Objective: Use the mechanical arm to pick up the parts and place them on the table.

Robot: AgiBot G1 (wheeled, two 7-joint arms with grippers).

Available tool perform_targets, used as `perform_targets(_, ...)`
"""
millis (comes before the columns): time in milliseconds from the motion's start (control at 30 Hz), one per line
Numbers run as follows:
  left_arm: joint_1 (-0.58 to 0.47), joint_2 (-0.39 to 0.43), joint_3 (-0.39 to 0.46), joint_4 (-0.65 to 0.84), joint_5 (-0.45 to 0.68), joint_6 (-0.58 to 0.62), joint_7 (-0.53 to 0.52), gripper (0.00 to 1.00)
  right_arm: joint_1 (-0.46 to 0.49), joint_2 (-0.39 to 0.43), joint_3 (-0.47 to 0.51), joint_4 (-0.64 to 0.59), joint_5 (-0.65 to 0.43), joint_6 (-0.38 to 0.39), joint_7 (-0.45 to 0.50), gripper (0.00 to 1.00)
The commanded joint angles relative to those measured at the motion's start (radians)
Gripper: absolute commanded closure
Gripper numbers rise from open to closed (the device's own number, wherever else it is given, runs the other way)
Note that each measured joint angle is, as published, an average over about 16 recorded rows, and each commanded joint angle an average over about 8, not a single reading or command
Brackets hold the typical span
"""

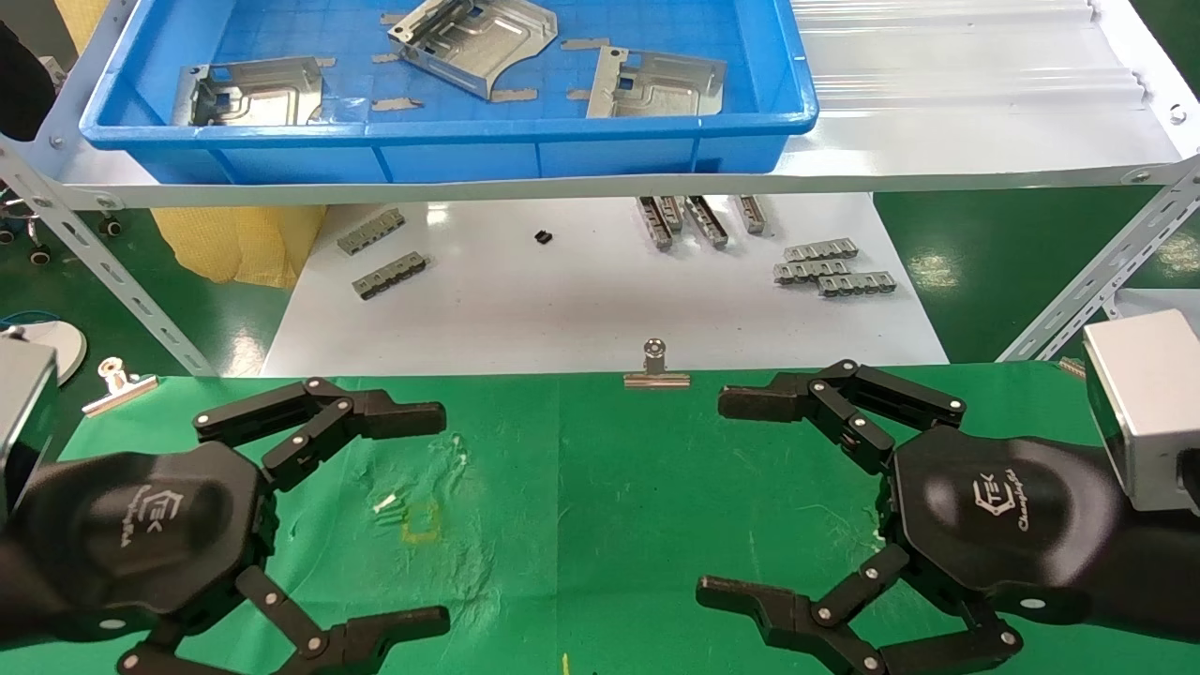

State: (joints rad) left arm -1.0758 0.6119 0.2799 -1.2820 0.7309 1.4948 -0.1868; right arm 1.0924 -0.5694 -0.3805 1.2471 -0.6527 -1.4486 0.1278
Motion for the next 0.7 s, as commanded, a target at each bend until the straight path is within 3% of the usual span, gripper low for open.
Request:
perform_targets(33,0.0,0.0,0.0,0.0,0.0,0.0,0.0,0.0,0.0,0.0,0.0,0.0,0.0,0.0,0.0,0.0)
perform_targets(467,0.0,0.0,0.0,0.0,0.0,0.0,0.0,0.0,0.0,0.0,0.0,0.0,0.0,0.0,0.0,0.0)
perform_targets(700,0.0,0.0,0.0,0.0,0.0,0.0,0.0,0.0,0.0,0.0,0.0,0.0,0.0,0.0,0.0,0.88)
